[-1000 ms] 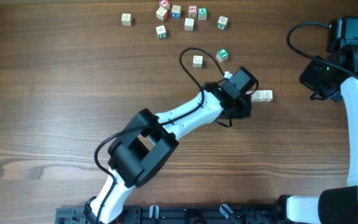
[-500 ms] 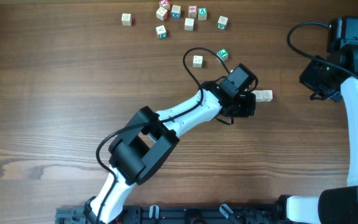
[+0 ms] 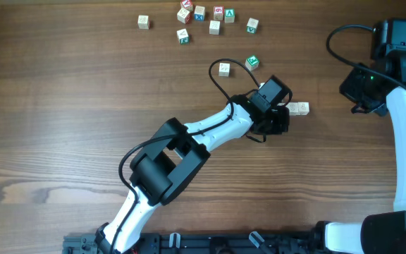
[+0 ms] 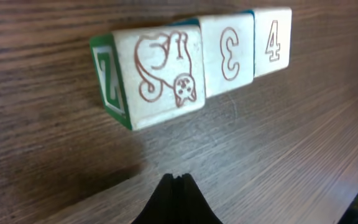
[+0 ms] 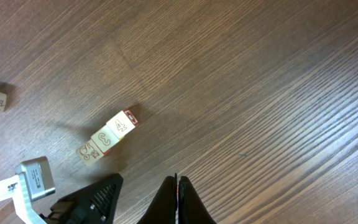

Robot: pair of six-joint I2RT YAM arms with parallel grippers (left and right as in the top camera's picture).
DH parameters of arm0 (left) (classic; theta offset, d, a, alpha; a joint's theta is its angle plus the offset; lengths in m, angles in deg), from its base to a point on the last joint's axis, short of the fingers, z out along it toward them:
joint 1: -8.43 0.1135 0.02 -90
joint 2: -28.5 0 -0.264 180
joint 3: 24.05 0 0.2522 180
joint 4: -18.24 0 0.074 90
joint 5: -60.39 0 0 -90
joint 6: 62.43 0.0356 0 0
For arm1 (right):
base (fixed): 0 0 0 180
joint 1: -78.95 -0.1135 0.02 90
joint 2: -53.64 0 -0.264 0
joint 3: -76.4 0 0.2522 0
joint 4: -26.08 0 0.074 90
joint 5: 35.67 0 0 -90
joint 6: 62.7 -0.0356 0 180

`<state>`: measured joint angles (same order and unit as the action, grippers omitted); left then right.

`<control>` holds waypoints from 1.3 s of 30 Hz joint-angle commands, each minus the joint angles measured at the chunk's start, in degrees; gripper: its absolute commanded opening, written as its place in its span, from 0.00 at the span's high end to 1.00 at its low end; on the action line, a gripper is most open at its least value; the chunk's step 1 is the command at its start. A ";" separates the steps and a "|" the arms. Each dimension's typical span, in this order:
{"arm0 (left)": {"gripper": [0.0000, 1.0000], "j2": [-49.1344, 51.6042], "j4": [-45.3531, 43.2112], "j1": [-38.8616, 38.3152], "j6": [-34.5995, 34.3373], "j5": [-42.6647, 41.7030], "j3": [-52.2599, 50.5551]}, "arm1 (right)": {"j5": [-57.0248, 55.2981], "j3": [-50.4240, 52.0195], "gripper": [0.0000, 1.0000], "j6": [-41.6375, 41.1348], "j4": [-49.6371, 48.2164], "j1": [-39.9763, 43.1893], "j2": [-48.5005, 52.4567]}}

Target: Form a horizontal line

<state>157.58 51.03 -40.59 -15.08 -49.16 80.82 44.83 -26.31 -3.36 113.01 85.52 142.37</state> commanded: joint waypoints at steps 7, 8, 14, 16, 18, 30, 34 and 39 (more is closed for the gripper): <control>0.96 1.05 -0.59 -0.66 -5.84 7.45 -0.26 | -0.74 0.42 0.95 -0.90 0.20 0.04 0.70; 0.96 1.05 -0.74 -0.70 -5.84 7.52 -0.26 | -0.68 0.42 0.95 -0.92 0.22 0.04 0.70; 0.96 1.25 -1.97 -0.76 -5.84 7.67 -0.26 | -0.55 0.44 0.95 -0.90 0.39 0.04 0.70; 0.96 1.27 -2.08 -0.76 -5.84 7.67 -0.26 | -0.55 0.44 0.95 -0.90 0.39 0.04 0.70; 0.96 1.38 -2.16 -0.76 -5.86 7.67 -0.26 | -0.55 0.44 0.96 -0.90 0.39 0.04 0.70; 0.96 2.14 -3.23 -0.74 -7.37 7.67 -0.26 | -0.55 0.44 0.96 -0.90 0.39 0.04 0.70; 0.96 2.14 -3.26 -0.76 -7.43 8.17 -0.26 | -0.55 0.42 0.95 -0.90 0.39 0.04 0.70; 0.96 2.21 -3.45 -0.76 -7.56 8.74 -0.26 | -0.55 0.42 0.95 -0.90 0.42 0.04 0.70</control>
<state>158.39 47.97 -41.11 -22.08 -41.84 80.82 44.83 -26.31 -3.36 113.27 85.52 142.37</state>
